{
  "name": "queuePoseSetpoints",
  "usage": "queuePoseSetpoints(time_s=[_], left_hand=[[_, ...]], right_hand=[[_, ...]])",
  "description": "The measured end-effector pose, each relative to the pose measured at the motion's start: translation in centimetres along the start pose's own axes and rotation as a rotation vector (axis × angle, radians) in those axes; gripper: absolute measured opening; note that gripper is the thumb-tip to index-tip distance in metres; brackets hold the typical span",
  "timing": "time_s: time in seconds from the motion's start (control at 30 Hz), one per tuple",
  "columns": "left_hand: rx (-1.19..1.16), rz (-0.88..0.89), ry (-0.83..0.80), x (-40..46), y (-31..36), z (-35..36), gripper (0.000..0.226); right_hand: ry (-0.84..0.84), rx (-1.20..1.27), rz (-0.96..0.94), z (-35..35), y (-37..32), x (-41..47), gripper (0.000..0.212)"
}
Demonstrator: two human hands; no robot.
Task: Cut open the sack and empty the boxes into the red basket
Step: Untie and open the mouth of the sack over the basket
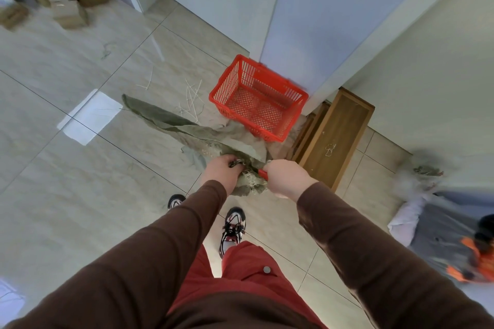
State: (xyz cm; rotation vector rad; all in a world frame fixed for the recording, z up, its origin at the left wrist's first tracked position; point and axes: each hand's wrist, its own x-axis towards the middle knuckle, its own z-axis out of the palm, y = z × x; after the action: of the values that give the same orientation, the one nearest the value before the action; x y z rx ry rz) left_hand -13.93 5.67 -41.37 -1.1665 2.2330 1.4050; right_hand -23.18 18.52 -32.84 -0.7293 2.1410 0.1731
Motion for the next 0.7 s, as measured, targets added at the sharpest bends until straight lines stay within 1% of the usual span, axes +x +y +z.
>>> queuePoseSetpoints(time_s=[0.1, 0.23, 0.3, 0.4, 0.47, 0.6, 0.7], left_hand=[[0.049, 0.030, 0.001, 0.0, -0.1, -0.1, 0.028], [0.128, 0.090, -0.012, -0.3, 0.3, -0.2, 0.011], [0.132, 0.094, -0.005, -0.4, 0.5, -0.2, 0.005], [0.139, 0.139, 0.011, -0.8, 0.6, -0.3, 0.013], [0.141, 0.162, 0.008, -1.1, 0.6, -0.2, 0.012], [0.140, 0.206, -0.011, -1.0, 0.8, -0.5, 0.007], [0.043, 0.217, -0.024, -0.9, 0.9, -0.9, 0.007]], right_hand=[[-0.041, -0.047, 0.006, -0.5, -0.4, 0.2, 0.023], [0.004, -0.049, 0.006, -1.1, -0.6, 0.4, 0.025], [0.024, -0.066, 0.000, -1.2, -0.8, 0.5, 0.022], [0.050, -0.105, 0.012, -1.2, -1.1, 0.6, 0.017], [0.072, -0.094, 0.006, -1.3, -1.3, 0.7, 0.017], [0.092, -0.008, -0.039, -1.0, -1.1, 0.6, 0.022], [0.145, 0.100, -0.039, -0.4, -0.3, 0.4, 0.021]])
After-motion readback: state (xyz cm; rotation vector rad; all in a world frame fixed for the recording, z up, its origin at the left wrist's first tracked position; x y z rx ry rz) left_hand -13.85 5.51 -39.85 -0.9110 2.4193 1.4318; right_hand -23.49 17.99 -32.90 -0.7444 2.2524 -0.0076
